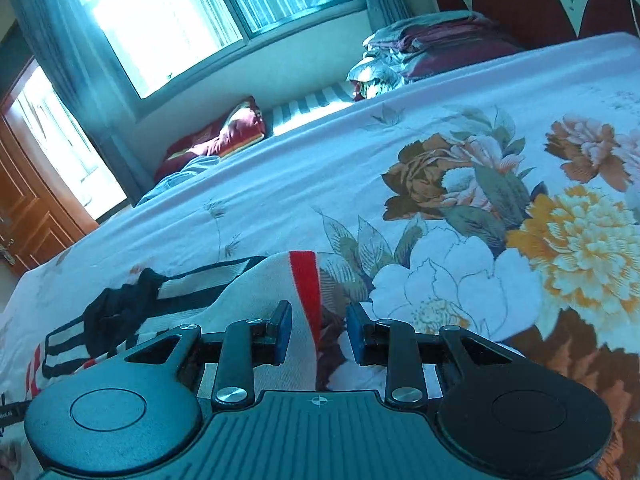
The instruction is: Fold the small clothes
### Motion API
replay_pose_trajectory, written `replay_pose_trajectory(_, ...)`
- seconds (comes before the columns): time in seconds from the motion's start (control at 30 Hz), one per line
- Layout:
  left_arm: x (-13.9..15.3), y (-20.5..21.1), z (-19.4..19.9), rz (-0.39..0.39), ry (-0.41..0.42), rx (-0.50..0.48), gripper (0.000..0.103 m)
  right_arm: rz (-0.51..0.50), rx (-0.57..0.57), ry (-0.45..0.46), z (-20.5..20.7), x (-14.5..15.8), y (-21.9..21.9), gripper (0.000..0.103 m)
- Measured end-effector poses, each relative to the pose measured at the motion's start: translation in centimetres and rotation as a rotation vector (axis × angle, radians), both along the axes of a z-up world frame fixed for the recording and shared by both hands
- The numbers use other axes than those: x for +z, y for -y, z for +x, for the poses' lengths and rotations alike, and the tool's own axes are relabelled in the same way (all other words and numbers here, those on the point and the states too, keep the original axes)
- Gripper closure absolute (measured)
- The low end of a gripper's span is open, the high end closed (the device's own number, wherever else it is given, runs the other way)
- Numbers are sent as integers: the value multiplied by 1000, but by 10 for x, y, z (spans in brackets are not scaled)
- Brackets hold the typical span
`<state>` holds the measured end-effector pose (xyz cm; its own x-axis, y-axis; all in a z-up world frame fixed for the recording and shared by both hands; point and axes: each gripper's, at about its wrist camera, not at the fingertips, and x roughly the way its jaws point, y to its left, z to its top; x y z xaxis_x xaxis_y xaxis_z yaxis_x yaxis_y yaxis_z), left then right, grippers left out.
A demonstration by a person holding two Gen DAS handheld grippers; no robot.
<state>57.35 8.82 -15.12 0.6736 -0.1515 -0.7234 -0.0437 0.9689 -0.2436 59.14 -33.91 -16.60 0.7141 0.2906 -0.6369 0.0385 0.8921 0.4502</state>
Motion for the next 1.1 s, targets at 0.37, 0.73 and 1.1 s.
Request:
replay_pose_trajectory(0.37,0,2,-20,92,77,32,85,-265,88,35,5,-4,-24,95)
replay_pose_trajectory(0.73,27,112,17,58,155,-251,62,-303,443,135,-2,12,-97,96)
replay_pose_trajectory(1.1,-7,148,46,179,88,-297,59,-353,222,28,33,-8,-49,96)
